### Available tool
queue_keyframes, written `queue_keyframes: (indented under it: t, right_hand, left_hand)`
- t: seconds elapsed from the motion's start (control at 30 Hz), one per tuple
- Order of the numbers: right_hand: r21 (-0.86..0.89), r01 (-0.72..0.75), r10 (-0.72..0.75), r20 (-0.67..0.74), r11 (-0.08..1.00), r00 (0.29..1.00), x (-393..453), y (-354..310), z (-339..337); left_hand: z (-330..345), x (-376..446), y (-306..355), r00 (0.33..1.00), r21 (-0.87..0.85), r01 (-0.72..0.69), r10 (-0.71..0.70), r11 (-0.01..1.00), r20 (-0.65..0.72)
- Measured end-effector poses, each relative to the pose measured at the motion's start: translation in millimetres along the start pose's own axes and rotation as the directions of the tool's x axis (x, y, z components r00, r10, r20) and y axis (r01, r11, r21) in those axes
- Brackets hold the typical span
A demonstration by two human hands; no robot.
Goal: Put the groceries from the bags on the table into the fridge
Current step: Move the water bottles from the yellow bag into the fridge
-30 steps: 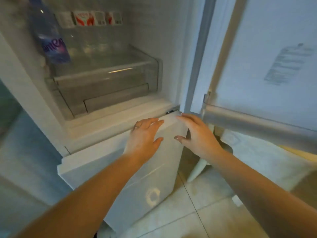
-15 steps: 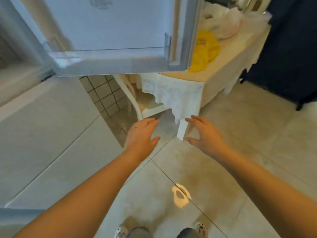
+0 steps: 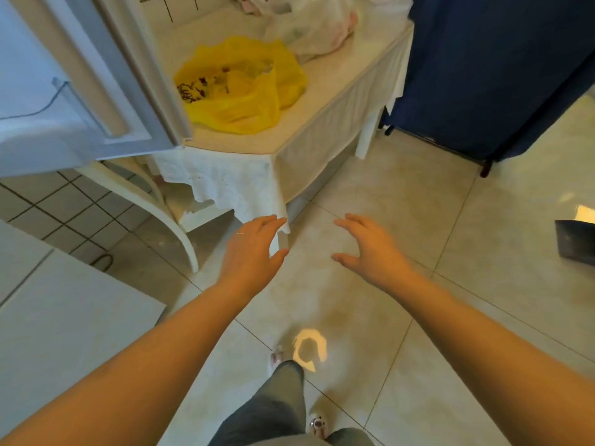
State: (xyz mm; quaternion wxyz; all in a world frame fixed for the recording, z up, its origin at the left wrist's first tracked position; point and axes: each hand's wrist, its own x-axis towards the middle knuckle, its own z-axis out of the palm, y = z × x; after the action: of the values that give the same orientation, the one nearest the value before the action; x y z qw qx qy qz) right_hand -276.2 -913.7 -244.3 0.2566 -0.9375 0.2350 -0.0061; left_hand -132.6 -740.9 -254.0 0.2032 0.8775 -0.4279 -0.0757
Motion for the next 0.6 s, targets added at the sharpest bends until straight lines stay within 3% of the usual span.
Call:
queue_keyframes:
  t: [0.27,0.6]
  right_hand:
    - [-0.011,0.113,-0.112,0.032,0.994,0.993,139,31,-30]
    - [-0.019,0.323,-0.317,0.154,0.946,0.936,352,22,-91]
  left_hand:
    - [9,128,-15,0.989,-0.059,0.084,-0.090,0.995,-0.115]
    - [-25,301,-57,0.925,-0.151,0.253,-0.284,0.956,-0.252]
